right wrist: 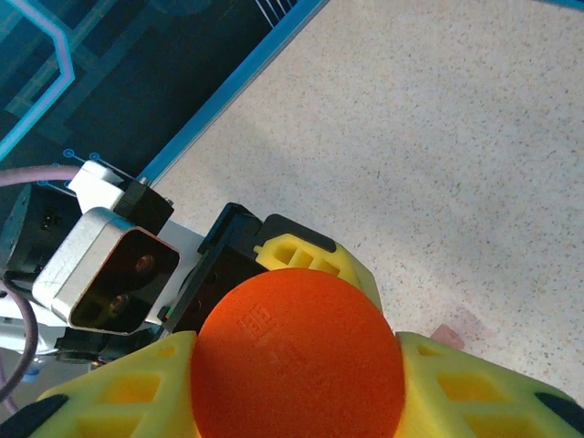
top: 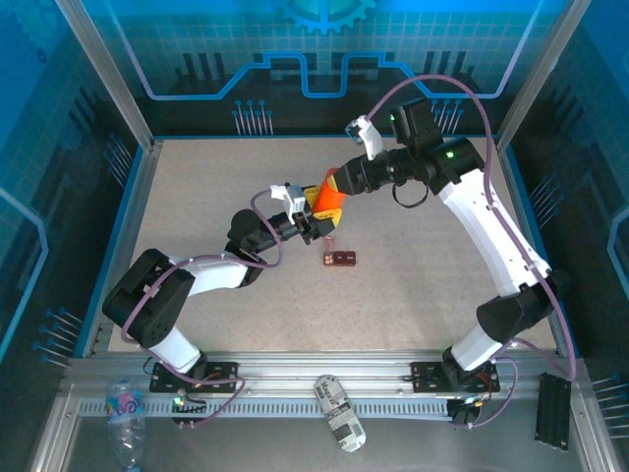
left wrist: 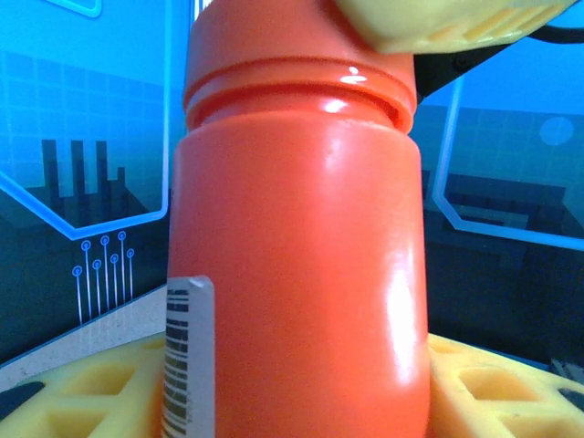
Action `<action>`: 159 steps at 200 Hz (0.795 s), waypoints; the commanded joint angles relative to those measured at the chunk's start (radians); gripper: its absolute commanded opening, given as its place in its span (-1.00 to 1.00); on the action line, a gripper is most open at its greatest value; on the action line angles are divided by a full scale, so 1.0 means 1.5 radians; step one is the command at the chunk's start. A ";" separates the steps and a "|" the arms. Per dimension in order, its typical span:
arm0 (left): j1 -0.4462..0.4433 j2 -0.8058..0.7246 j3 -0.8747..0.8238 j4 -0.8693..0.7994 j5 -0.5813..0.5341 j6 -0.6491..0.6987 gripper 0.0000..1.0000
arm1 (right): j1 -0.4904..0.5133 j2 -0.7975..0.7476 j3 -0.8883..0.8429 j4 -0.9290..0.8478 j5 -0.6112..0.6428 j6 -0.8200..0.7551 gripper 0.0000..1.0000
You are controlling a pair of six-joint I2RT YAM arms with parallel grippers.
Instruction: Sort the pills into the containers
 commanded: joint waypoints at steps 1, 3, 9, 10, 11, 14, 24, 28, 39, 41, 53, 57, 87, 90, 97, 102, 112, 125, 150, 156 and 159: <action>0.005 -0.004 0.019 0.062 -0.022 -0.025 -1.00 | 0.010 -0.044 -0.063 0.023 0.016 -0.002 -0.17; 0.005 -0.004 0.019 0.062 -0.021 -0.025 -1.00 | 0.009 -0.046 -0.067 0.026 0.016 0.000 -0.17; 0.005 -0.004 0.020 0.062 -0.020 -0.027 -1.00 | 0.011 -0.050 -0.076 0.033 0.016 0.004 -0.17; 0.005 -0.004 0.020 0.062 -0.020 -0.028 -1.00 | 0.011 -0.050 -0.078 0.033 0.016 0.005 -0.17; 0.005 -0.004 0.020 0.062 -0.021 -0.028 -1.00 | 0.011 -0.050 -0.079 0.033 0.016 0.005 -0.17; 0.005 -0.004 0.020 0.062 -0.021 -0.028 -1.00 | 0.012 -0.051 -0.081 0.035 0.016 0.007 -0.17; 0.004 -0.003 0.021 0.062 -0.020 -0.027 -1.00 | 0.017 -0.050 -0.086 0.034 0.022 0.011 -0.17; 0.004 -0.003 0.022 0.062 -0.020 -0.027 -1.00 | 0.020 -0.048 -0.085 0.033 0.025 0.014 -0.18; 0.005 -0.002 0.023 0.062 -0.015 -0.024 -1.00 | 0.025 -0.039 -0.077 0.021 0.028 0.018 -0.17; 0.005 -0.001 0.023 0.062 -0.014 -0.023 -1.00 | 0.026 -0.039 -0.075 0.020 0.029 0.020 -0.17; 0.005 0.000 0.024 0.057 -0.006 -0.019 -1.00 | 0.030 -0.026 -0.064 0.007 0.034 0.030 -0.18; 0.005 0.000 0.024 0.054 -0.004 -0.016 -1.00 | 0.032 -0.023 -0.060 0.003 0.037 0.035 -0.18; 0.004 -0.002 0.023 0.051 -0.011 -0.003 -1.00 | 0.046 -0.003 -0.058 0.003 0.048 0.094 -0.18; 0.005 -0.002 0.023 0.052 -0.013 -0.001 -1.00 | 0.048 -0.001 -0.059 0.006 0.049 0.101 -0.18; 0.005 -0.001 0.023 0.054 -0.018 0.003 -1.00 | 0.052 0.002 -0.064 0.013 0.054 0.119 -0.18; 0.004 -0.001 0.023 0.056 -0.023 0.006 -1.00 | 0.055 0.003 -0.067 0.018 0.061 0.134 -0.18; 0.004 0.001 0.023 0.061 -0.035 0.012 -1.00 | 0.063 0.004 -0.078 0.034 0.074 0.163 -0.18; 0.003 0.002 0.024 0.062 -0.045 0.022 -1.00 | 0.075 0.001 -0.097 0.058 0.098 0.201 -0.18; 0.003 0.008 0.032 0.062 -0.045 0.031 -1.00 | 0.098 -0.006 -0.119 0.091 0.151 0.266 -0.19; 0.003 0.010 0.033 0.061 -0.045 0.033 -1.00 | 0.103 -0.008 -0.123 0.097 0.163 0.282 -0.19; 0.003 0.011 0.034 0.062 -0.044 0.034 -1.00 | 0.105 -0.009 -0.126 0.101 0.169 0.289 -0.20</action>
